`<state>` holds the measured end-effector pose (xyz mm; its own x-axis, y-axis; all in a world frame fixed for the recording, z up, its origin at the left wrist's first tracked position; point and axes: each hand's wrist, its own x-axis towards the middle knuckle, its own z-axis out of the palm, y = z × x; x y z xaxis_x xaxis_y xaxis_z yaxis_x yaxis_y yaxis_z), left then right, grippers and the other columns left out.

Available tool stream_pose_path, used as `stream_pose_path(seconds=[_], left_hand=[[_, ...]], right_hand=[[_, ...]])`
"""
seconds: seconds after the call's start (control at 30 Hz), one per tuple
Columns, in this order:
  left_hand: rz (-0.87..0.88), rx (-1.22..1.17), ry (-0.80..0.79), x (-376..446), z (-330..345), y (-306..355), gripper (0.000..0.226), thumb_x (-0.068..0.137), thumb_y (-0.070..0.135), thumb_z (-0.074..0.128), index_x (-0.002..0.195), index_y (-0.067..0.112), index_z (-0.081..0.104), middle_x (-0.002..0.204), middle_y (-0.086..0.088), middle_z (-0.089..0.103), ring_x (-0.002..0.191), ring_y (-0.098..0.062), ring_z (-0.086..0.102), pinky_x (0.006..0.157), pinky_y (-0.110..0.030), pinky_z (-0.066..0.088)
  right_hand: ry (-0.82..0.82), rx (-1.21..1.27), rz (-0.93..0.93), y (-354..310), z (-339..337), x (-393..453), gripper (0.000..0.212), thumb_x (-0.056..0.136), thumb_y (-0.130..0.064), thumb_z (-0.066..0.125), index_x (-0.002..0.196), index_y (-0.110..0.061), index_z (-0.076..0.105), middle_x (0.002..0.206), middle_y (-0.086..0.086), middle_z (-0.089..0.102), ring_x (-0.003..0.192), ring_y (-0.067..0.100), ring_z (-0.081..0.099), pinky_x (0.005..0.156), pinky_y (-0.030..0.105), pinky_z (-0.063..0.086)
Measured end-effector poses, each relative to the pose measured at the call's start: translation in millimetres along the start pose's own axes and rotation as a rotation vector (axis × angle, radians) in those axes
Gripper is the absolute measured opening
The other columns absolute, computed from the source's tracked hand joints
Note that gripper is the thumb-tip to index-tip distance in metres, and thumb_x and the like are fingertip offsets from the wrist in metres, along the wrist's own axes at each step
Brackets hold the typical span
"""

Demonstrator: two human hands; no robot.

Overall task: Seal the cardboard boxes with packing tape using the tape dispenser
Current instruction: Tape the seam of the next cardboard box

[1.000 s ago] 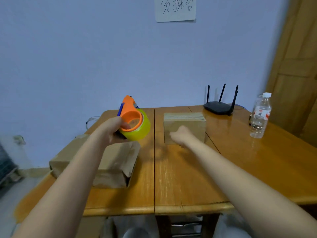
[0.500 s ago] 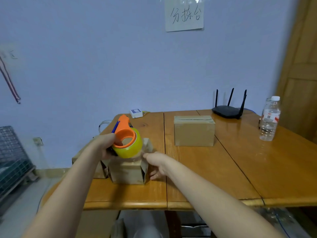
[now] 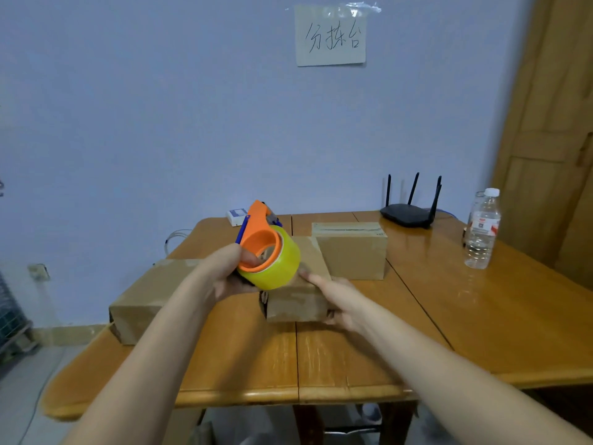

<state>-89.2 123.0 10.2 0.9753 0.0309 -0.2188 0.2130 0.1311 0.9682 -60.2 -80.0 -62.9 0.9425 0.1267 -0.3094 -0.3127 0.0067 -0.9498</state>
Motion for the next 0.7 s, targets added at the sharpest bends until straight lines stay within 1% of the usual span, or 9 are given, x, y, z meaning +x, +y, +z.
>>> stream_pose_path(seconds=[0.1,0.17,0.23,0.27,0.33,0.37,0.43,0.6,0.7], left_hand=[[0.010,0.063,-0.051,0,16,2,0.031,0.084,-0.008,0.053,0.108,0.010,0.060,0.094,-0.011,0.070,0.087,-0.028,0.068,0.065,-0.041,0.059],[0.019,0.078,-0.081,2,24,2,0.029,0.085,-0.008,0.053,0.106,0.010,0.062,0.092,-0.011,0.071,0.088,-0.028,0.069,0.067,-0.042,0.059],[0.037,0.056,-0.090,5,28,2,0.029,0.086,-0.008,0.053,0.106,0.011,0.062,0.095,-0.012,0.071,0.092,-0.030,0.068,0.071,-0.044,0.058],[0.051,0.041,-0.087,7,29,2,0.030,0.086,-0.007,0.054,0.108,0.011,0.062,0.096,-0.012,0.071,0.094,-0.030,0.068,0.073,-0.045,0.058],[0.075,0.000,-0.078,14,30,1,0.033,0.085,-0.007,0.054,0.113,0.009,0.061,0.096,-0.011,0.073,0.097,-0.031,0.068,0.077,-0.046,0.058],[0.082,-0.018,-0.075,17,31,-1,0.035,0.085,-0.007,0.055,0.115,0.009,0.061,0.096,-0.011,0.073,0.098,-0.031,0.068,0.078,-0.047,0.058],[0.087,-0.022,-0.080,21,33,-7,0.035,0.085,-0.007,0.055,0.116,0.010,0.060,0.097,-0.011,0.073,0.098,-0.031,0.068,0.076,-0.046,0.058],[0.041,0.082,-0.144,32,32,-28,0.041,0.086,-0.004,0.058,0.126,0.008,0.058,0.106,-0.009,0.074,0.098,-0.028,0.070,0.069,-0.042,0.058],[0.029,0.135,-0.190,37,37,-38,0.040,0.087,-0.002,0.058,0.126,0.008,0.059,0.102,-0.007,0.075,0.093,-0.025,0.070,0.067,-0.038,0.058]], right_hand=[[-0.008,-0.096,-0.135,-18,-42,-12,0.057,0.079,-0.045,0.082,0.124,-0.016,0.065,0.105,0.003,0.074,0.093,0.016,0.070,0.059,0.021,0.055],[0.007,-0.286,-0.231,-32,-68,-16,0.061,0.078,-0.047,0.082,0.131,-0.026,0.062,0.111,-0.005,0.071,0.098,0.012,0.067,0.068,0.021,0.054],[0.023,-0.503,-0.323,-44,-91,-16,0.074,0.072,-0.047,0.086,0.139,-0.040,0.053,0.120,-0.011,0.064,0.108,0.011,0.063,0.084,0.028,0.054],[0.049,-0.641,-0.365,-48,-101,-15,0.083,0.068,-0.049,0.088,0.141,-0.046,0.049,0.127,-0.012,0.060,0.118,0.015,0.058,0.094,0.034,0.053],[0.080,-0.955,-0.428,-54,-118,-15,0.097,0.064,-0.049,0.088,0.148,-0.051,0.038,0.148,-0.006,0.045,0.140,0.023,0.031,0.115,0.048,0.035],[0.062,-1.083,-0.453,-55,-127,-15,0.100,0.067,-0.045,0.087,0.151,-0.050,0.034,0.156,-0.005,0.034,0.145,0.023,0.018,0.120,0.051,0.024],[-0.003,-1.253,-0.473,-54,-141,-14,0.100,0.071,-0.038,0.086,0.153,-0.050,0.029,0.164,-0.011,0.017,0.148,0.019,0.004,0.121,0.054,0.014],[-0.137,-1.311,-0.439,-40,-171,-9,0.098,0.078,-0.030,0.084,0.150,-0.060,0.023,0.164,-0.027,0.000,0.151,0.008,-0.010,0.123,0.054,0.004],[-0.152,-1.320,-0.405,-35,-182,-5,0.097,0.081,-0.032,0.082,0.144,-0.068,0.018,0.164,-0.025,-0.008,0.152,0.010,-0.015,0.123,0.056,-0.005]])
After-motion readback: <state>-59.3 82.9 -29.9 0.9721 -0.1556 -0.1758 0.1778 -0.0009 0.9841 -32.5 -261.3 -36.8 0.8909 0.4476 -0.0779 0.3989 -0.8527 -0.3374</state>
